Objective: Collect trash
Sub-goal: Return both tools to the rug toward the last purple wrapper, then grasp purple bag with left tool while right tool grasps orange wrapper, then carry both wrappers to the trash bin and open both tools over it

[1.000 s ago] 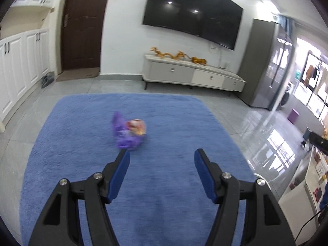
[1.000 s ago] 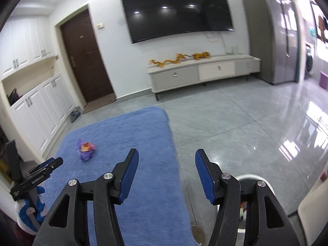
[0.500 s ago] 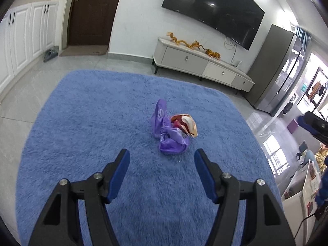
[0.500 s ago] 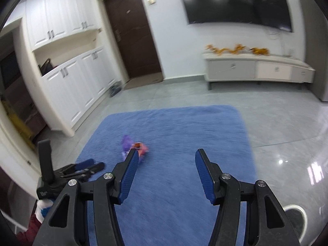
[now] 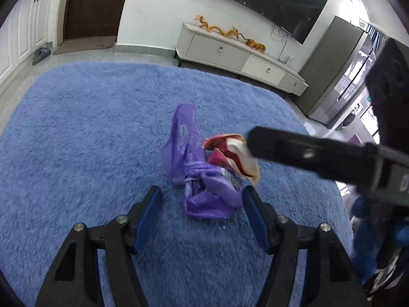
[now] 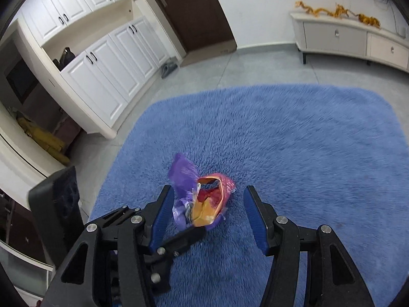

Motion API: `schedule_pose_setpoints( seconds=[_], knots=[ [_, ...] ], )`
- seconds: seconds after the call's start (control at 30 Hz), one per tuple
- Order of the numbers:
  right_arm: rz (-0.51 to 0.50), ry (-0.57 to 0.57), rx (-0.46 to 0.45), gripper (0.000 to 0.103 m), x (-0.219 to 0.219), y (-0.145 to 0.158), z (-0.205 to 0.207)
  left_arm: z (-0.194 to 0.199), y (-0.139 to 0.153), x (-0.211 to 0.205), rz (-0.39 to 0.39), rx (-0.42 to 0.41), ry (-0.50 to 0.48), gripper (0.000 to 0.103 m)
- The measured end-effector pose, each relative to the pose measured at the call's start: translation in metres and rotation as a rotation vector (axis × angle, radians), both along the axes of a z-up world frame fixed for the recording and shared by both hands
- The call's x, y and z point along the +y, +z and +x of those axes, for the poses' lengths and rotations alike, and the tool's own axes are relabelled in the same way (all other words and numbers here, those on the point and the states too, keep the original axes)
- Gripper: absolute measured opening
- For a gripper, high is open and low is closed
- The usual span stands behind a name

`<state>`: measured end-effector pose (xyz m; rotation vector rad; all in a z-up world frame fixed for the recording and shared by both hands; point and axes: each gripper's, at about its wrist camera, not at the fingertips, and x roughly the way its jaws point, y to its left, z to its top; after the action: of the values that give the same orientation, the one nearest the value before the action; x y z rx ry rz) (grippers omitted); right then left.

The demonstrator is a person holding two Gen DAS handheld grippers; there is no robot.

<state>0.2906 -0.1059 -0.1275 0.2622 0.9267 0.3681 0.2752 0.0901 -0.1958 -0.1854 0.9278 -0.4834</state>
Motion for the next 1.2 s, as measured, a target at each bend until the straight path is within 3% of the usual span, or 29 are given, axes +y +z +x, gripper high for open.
schedule_pose_setpoints(
  seconds=[0.2, 0.4, 0.63, 0.9, 1.2],
  knots=[
    [0.117, 0.001, 0.081, 0.041, -0.002, -0.030, 0.027, 0.010, -0.003, -0.009, 0.006, -0.018, 0.005, 0.064],
    [0.138, 0.005, 0.078, 0.038, -0.006, -0.035, 0.038, 0.016, -0.005, -0.003, -0.036, -0.016, 0.025, 0.063],
    [0.251, -0.026, 0.057, 0.028, -0.036, -0.033, 0.025, 0.004, -0.004, 0.004, -0.033, -0.033, 0.038, 0.041],
    [0.327, -0.062, -0.007, 0.026, -0.070, -0.014, -0.023, -0.034, 0.016, 0.004, 0.000, -0.107, 0.062, 0.038],
    [0.403, -0.084, -0.126, 0.025, -0.110, 0.020, -0.118, -0.104, 0.056, -0.013, 0.064, -0.204, 0.057, 0.038]
  ],
)
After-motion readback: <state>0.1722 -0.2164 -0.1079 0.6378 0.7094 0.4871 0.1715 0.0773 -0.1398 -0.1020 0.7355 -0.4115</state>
